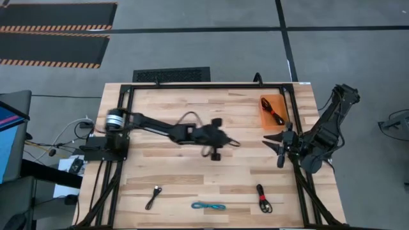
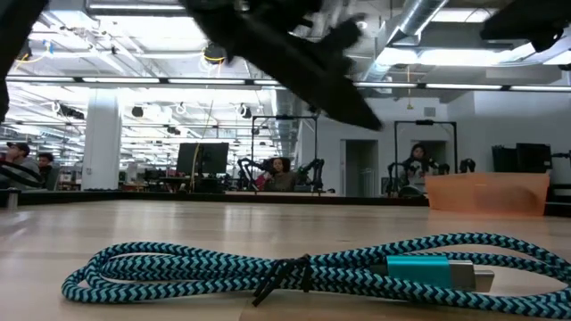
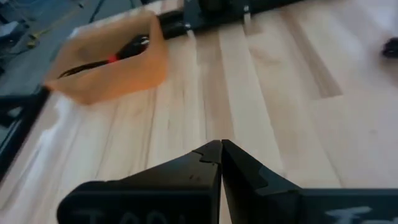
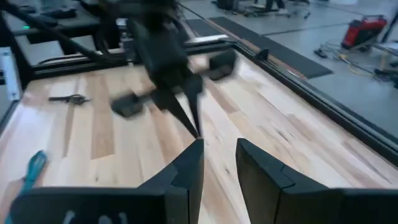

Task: Pick and place USB-C Cables
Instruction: Put the black and blue charger cable into the orange bin

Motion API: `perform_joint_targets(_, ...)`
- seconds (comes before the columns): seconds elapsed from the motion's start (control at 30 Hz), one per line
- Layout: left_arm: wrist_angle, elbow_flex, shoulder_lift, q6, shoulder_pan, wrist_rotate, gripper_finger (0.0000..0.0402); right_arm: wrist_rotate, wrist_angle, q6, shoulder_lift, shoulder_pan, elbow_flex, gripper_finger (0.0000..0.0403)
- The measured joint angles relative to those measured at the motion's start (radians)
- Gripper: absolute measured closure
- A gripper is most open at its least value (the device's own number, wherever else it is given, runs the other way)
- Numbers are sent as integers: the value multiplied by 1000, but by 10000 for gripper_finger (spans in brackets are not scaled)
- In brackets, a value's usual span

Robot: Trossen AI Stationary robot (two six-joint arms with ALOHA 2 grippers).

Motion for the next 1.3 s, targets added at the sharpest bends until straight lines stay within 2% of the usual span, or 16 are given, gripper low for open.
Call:
perform_joint_targets(0.17,218,-264,-183,-55,-7,1,401,14,91,0,36,-86,-34,285)
perform_joint_targets(0.33,519,-471,-336,-92,-19,1,401,5,146,-2,92,-168,-38,285)
perform_joint_targets(0.5,834,-644,-405,-101,-24,-1,401,-46,225,-78,131,-232,-38,285)
perform_joint_targets(0.57,906,-687,-405,-95,-21,-6,401,-66,260,-111,147,-255,-38,285)
perform_joint_targets(0.83,923,-685,-313,-140,-25,33,401,-81,320,-137,235,-355,-38,285)
perform_joint_targets(1.0,908,-678,-303,-153,-43,71,401,-202,389,-152,314,-407,-38,285)
perform_joint_targets(1.3,824,-678,-313,-225,-144,51,401,-307,708,-262,447,-428,-37,285)
